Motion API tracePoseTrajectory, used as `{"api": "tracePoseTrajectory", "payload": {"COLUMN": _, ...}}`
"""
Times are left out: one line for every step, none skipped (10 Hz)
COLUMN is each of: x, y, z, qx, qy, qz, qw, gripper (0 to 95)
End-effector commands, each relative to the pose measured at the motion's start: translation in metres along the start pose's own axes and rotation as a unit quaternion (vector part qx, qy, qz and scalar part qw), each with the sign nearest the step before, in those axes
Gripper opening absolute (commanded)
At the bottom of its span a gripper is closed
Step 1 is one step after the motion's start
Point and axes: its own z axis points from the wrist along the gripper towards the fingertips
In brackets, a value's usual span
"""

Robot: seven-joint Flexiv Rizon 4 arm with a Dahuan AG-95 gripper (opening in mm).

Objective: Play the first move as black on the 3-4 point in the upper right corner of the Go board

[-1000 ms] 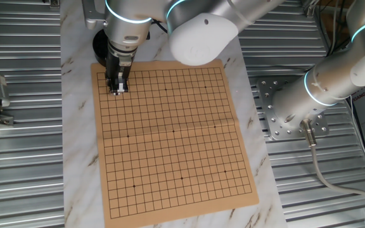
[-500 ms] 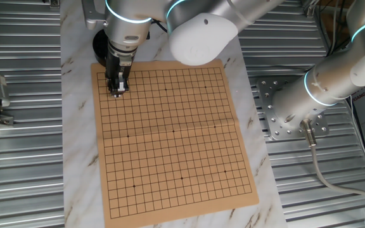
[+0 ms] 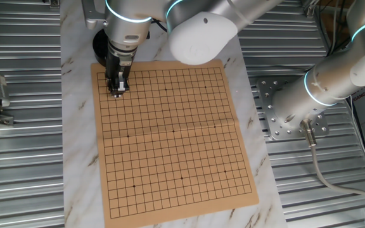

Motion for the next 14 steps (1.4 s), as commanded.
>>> {"api": "tracePoseTrajectory", "payload": {"x": 0.0001, "y": -0.0002, "z": -0.0002, "qx": 0.0, "qy": 0.001, "qz": -0.001, "qw": 1.0, "gripper": 19.0}}
{"api": "tracePoseTrajectory", "payload": {"x": 0.0003, "y": -0.0008, "z": -0.0003, "qx": 0.0, "qy": 0.001, "qz": -0.002, "qw": 1.0, "gripper": 19.0}}
{"api": "tracePoseTrajectory", "payload": {"x": 0.0004, "y": -0.0013, "z": -0.0005, "qx": 0.0, "qy": 0.001, "qz": -0.003, "qw": 1.0, "gripper": 19.0}}
{"api": "tracePoseTrajectory", "payload": {"x": 0.0006, "y": -0.0026, "z": -0.0011, "qx": -0.001, "qy": 0.002, "qz": -0.005, "qw": 1.0, "gripper": 19.0}}
{"api": "tracePoseTrajectory", "payload": {"x": 0.0008, "y": -0.0039, "z": -0.0018, "qx": -0.002, "qy": 0.002, "qz": -0.008, "qw": 1.0, "gripper": 19.0}}
{"api": "tracePoseTrajectory", "payload": {"x": 0.001, "y": -0.0051, "z": -0.0026, "qx": -0.001, "qy": 0.002, "qz": -0.01, "qw": 0.9999, "gripper": 19.0}}
{"api": "tracePoseTrajectory", "payload": {"x": 0.0011, "y": -0.0058, "z": -0.0029, "qx": -0.001, "qy": 0.002, "qz": -0.01, "qw": 0.9999, "gripper": 19.0}}
{"api": "tracePoseTrajectory", "payload": {"x": 0.0012, "y": -0.0061, "z": -0.0032, "qx": -0.002, "qy": 0.002, "qz": -0.011, "qw": 0.9999, "gripper": 19.0}}
{"api": "tracePoseTrajectory", "payload": {"x": 0.0013, "y": -0.0062, "z": -0.0031, "qx": -0.002, "qy": 0.002, "qz": -0.01, "qw": 0.9999, "gripper": 19.0}}
{"api": "tracePoseTrajectory", "payload": {"x": 0.0013, "y": -0.0062, "z": -0.0031, "qx": -0.003, "qy": 0.002, "qz": -0.011, "qw": 0.9999, "gripper": 19.0}}
{"api": "tracePoseTrajectory", "payload": {"x": 0.0013, "y": -0.0063, "z": -0.0031, "qx": -0.002, "qy": 0.002, "qz": -0.011, "qw": 0.9999, "gripper": 19.0}}
{"api": "tracePoseTrajectory", "payload": {"x": 0.0013, "y": -0.0063, "z": -0.0031, "qx": -0.002, "qy": 0.002, "qz": -0.012, "qw": 0.9999, "gripper": 19.0}}
{"api": "tracePoseTrajectory", "payload": {"x": 0.0013, "y": -0.0063, "z": -0.0031, "qx": -0.002, "qy": 0.003, "qz": -0.012, "qw": 0.9999, "gripper": 19.0}}
{"api": "tracePoseTrajectory", "payload": {"x": 0.0013, "y": -0.0063, "z": -0.0031, "qx": 0.0, "qy": 0.004, "qz": -0.014, "qw": 0.9999, "gripper": 19.0}}
